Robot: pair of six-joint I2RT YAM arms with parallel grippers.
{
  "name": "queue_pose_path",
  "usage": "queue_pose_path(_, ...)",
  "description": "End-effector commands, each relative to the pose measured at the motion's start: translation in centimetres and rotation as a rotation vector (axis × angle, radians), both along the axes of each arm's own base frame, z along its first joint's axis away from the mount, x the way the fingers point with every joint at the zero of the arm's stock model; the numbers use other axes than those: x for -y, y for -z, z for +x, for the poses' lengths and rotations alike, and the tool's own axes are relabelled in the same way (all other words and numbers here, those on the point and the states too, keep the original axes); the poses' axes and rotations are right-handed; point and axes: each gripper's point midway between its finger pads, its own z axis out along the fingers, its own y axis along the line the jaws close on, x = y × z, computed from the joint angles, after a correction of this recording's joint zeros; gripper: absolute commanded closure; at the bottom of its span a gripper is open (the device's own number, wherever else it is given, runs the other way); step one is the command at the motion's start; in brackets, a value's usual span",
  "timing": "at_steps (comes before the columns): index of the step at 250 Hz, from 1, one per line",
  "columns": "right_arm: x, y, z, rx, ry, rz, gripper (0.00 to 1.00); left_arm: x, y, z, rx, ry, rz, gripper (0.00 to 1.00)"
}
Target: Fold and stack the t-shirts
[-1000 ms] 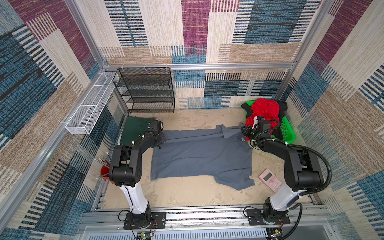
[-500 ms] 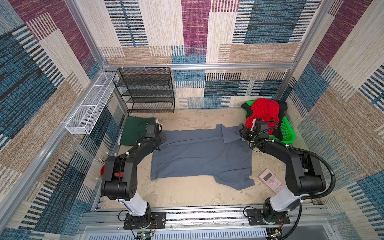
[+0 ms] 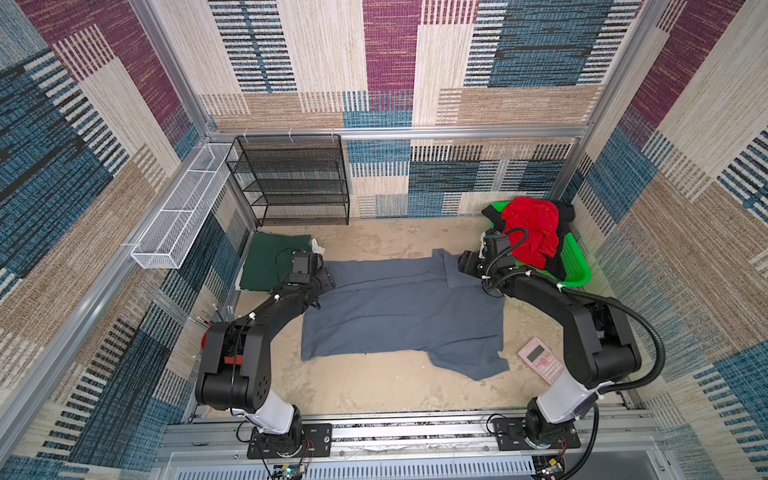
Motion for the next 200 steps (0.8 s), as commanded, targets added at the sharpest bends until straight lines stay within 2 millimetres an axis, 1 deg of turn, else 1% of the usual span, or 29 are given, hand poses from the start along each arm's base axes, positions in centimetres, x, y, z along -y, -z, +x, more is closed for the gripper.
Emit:
queue_pose_path(1, -2.0, 1.3, 0.9, -0.04, -0.088, 0.0, 0.28, 0.4, 1.0, 0.4, -0.022, 0.016, -0.013, 0.29)
queue_pose_path(28, -3.2, 2.4, 2.7, -0.063, -0.117, -0.003, 0.31, 0.7, 1.9, 0.9, -0.064, 0.023, -0.027, 0.3)
queue_pose_path(49, -3.5, 3.2, 4.0, -0.072, -0.115, -0.022, 0.32, 0.8, 2.6, 1.2, -0.082, 0.021, -0.036, 0.32)
queue_pose_path(64, -3.4, 4.1, 5.0, -0.086, -0.104, -0.05, 0.34, 1.0, 3.1, 1.5, -0.094, 0.023, -0.045, 0.34)
queue_pose_path(81, -3.0, 5.1, 6.0, -0.11, -0.088, -0.088, 0.37, 1.2, 3.5, 1.7, -0.109, 0.027, -0.059, 0.38)
queue_pose_path(97, -2.7, 5.8, 6.8, -0.127, -0.077, -0.122, 0.41, 1.4, 4.0, 1.8, -0.123, 0.031, -0.069, 0.39)
queue_pose_path(106, -2.7, 5.8, 7.3, -0.128, -0.076, -0.136, 0.43, 1.5, 4.2, 1.8, -0.128, 0.033, -0.074, 0.4)
queue_pose_path(125, -2.3, 6.4, 7.8, -0.148, -0.06, -0.17, 0.43, 1.4, 4.5, 1.8, -0.135, 0.028, -0.074, 0.4)
queue_pose_path(133, -2.1, 7.1, 7.6, -0.167, -0.06, -0.183, 0.43, 1.3, 4.7, 1.7, -0.138, 0.025, -0.074, 0.4)
queue_pose_path(134, -2.2, 6.8, 7.9, -0.158, -0.06, -0.182, 0.43, 1.3, 4.6, 1.7, -0.138, 0.024, -0.074, 0.4)
queue_pose_path(137, -2.2, 6.5, 8.2, -0.152, -0.06, -0.183, 0.43, 1.3, 4.7, 1.7, -0.138, 0.023, -0.073, 0.4)
queue_pose_path(159, -2.2, 6.9, 8.6, -0.154, -0.064, -0.196, 0.44, 1.1, 5.0, 1.6, -0.146, 0.019, -0.072, 0.41)
queue_pose_path(178, -2.2, 7.0, 9.0, -0.15, -0.062, -0.205, 0.47, 1.0, 5.3, 1.6, -0.157, 0.017, -0.069, 0.42)
queue_pose_path(200, -2.1, 6.9, 9.5, -0.143, -0.061, -0.216, 0.54, 0.8, 5.6, 1.5, -0.178, 0.016, -0.057, 0.43)
